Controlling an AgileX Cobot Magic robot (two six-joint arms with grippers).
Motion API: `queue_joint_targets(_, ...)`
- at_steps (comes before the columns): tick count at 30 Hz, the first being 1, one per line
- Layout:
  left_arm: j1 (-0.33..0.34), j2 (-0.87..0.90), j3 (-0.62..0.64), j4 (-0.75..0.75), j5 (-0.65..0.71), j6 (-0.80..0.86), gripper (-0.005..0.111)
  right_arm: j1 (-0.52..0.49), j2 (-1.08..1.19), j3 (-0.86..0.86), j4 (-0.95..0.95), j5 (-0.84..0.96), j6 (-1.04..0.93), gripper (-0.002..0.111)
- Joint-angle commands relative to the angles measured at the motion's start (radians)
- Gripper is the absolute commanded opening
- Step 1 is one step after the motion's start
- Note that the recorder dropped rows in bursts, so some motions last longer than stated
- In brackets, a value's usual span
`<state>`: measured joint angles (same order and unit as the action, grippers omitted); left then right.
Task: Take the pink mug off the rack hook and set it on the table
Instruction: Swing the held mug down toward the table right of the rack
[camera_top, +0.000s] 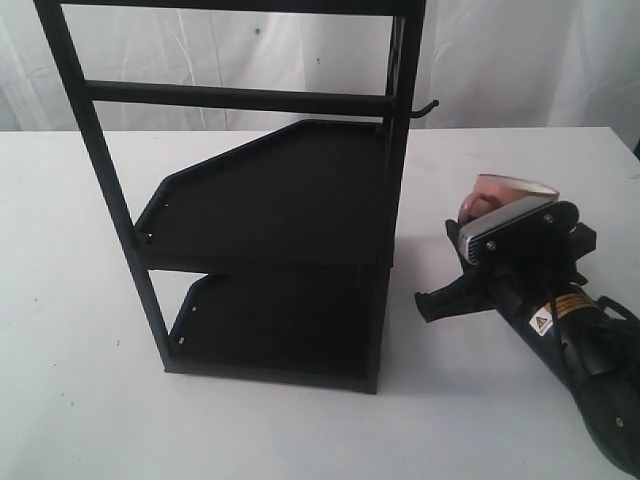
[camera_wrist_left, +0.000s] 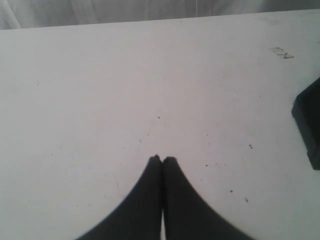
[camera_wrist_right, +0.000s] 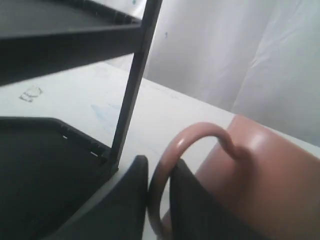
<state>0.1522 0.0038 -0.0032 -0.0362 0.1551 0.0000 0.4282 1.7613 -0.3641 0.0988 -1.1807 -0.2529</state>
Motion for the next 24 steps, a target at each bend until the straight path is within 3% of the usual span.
queue_joint_targets(1,-0.006,-0.004,0.003,-0.009,-0.005,0.0,0.0,-0.01,0.028,-0.03,-0.001,-0.04,-0.005,0.017)
queue_joint_targets(14,-0.006,-0.004,0.003,-0.009,-0.005,0.0,0.0,-0.01,0.078,-0.044,-0.003,-0.04,-0.005,0.017)
queue_joint_targets(24,-0.006,-0.004,0.003,-0.009,-0.005,0.0,0.0,-0.01,0.081,-0.094,-0.029,-0.04,-0.005,0.0)
